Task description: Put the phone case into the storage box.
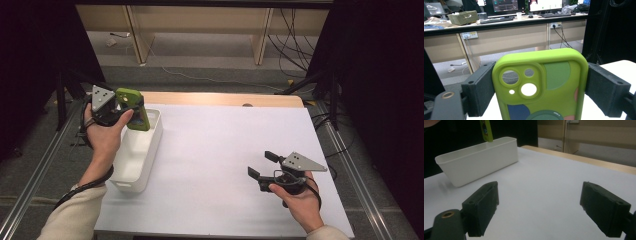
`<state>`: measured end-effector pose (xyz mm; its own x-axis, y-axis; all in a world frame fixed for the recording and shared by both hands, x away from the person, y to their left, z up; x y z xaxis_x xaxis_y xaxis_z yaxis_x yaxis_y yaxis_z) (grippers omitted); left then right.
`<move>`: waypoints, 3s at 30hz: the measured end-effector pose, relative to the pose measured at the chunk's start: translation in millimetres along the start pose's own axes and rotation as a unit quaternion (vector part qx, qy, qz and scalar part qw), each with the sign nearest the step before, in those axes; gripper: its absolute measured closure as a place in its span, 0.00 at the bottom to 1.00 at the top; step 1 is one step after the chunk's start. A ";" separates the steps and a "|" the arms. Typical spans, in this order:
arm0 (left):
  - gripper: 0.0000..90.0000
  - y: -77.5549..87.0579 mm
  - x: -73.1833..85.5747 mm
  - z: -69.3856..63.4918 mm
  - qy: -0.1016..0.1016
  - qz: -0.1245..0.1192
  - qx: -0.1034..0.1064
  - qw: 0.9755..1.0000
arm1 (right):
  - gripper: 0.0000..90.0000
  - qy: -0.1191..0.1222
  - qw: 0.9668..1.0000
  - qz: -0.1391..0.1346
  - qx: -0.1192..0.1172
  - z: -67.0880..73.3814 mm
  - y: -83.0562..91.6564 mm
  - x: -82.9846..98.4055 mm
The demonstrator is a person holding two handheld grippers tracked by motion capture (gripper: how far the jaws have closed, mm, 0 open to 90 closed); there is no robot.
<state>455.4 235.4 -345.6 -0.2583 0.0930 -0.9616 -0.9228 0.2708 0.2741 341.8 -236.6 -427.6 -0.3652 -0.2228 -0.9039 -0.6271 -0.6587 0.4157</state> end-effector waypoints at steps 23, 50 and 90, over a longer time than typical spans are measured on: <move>0.16 -13.8 -0.1 -2.8 -0.004 0.002 0.002 1.000 | 0.18 0.000 1.000 0.001 -0.001 -0.5 0.4 0.5; 0.16 -25.1 0.5 1.3 0.003 0.007 0.005 1.000 | 0.18 -0.002 1.000 0.002 -0.001 -1.0 0.9 0.9; 0.16 -42.9 3.9 10.8 0.006 0.024 0.002 1.000 | 0.18 -0.003 1.000 0.003 -0.004 -1.2 -0.4 2.1</move>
<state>497.1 234.5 -360.9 -0.3065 0.0939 -0.9472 -0.9082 0.2693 0.3206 342.1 -237.6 -429.8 -0.3732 -0.2228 -0.9006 -0.6191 -0.6631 0.4206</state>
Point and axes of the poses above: each handheld gripper's, and its own axes: y roughly backward along the jaws, x roughly out of its underside, z roughly to its left, the point moved 1 cm from there along -y, roughly forward along the jaws, and after that the axes turned 7 degrees about z, right-handed, at the moved point
